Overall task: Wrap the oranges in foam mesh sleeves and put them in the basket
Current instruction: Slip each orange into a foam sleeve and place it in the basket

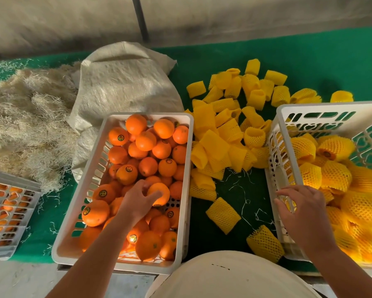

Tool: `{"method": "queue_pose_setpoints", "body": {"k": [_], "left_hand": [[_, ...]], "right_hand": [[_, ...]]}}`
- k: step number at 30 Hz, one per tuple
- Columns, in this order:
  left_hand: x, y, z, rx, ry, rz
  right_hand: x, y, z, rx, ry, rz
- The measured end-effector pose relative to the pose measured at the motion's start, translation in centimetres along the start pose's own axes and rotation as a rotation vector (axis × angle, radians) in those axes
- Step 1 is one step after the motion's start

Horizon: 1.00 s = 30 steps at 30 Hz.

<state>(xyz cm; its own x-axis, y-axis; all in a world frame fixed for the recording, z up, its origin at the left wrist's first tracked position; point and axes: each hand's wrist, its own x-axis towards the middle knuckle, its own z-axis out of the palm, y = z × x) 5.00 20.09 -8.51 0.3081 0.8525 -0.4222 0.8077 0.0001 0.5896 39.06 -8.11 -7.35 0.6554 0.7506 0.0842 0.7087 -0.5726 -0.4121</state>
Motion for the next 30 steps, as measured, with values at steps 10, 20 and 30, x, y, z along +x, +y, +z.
{"method": "queue_pose_setpoints", "body": {"k": [10,20,30], "left_hand": [[-3.9,4.3,-0.5,-1.32,-0.429,-0.324],[-6.7,7.8,1.4,-1.132,-0.383,-0.141],[-8.7,8.1,7.3,0.149,0.008,0.62]], "right_hand": [[-0.4,-1.2,-0.8,-0.11,-0.082,0.046],[-1.0,-5.5,1.3,0.082,-0.317,-0.197],[-0.4,-3.8,9.7,-0.268,-0.71,-0.222]]}}
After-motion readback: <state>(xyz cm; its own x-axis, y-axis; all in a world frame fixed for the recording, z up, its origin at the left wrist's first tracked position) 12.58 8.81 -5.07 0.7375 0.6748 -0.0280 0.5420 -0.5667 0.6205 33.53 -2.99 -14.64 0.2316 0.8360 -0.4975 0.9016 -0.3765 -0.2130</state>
